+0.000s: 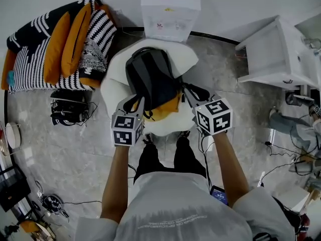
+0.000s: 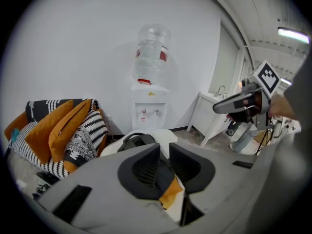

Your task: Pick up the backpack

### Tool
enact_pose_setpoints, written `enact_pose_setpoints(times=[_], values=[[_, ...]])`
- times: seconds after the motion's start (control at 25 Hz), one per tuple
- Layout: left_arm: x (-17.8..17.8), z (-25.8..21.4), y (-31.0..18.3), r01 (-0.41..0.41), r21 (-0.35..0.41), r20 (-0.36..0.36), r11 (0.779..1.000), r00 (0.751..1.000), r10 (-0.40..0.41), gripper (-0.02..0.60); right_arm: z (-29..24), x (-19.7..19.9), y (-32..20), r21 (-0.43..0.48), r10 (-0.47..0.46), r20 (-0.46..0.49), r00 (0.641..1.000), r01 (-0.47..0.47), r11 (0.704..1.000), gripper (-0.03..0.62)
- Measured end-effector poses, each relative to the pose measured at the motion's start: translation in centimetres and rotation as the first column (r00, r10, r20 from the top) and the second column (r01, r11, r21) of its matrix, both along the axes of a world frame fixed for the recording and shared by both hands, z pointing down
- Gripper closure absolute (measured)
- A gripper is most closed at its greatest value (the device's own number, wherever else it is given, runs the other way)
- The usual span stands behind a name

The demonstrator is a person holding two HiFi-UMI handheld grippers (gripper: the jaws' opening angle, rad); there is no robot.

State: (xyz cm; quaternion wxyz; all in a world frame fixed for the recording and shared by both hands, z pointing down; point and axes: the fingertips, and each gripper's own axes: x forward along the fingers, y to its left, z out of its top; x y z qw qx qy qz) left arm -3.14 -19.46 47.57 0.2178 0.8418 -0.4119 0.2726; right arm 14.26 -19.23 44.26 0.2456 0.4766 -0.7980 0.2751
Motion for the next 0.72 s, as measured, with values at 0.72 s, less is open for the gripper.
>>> enact_pose_setpoints(times=[0.72], values=[[-0.7, 6.3, -3.5, 0.06, -0.064, 0.023, 0.996, 0.998, -0.058, 0.486, 7.5, -0.6, -4.7, -0.07, -0.031, 0.017, 0.999, 0.032, 0.997, 0.537]])
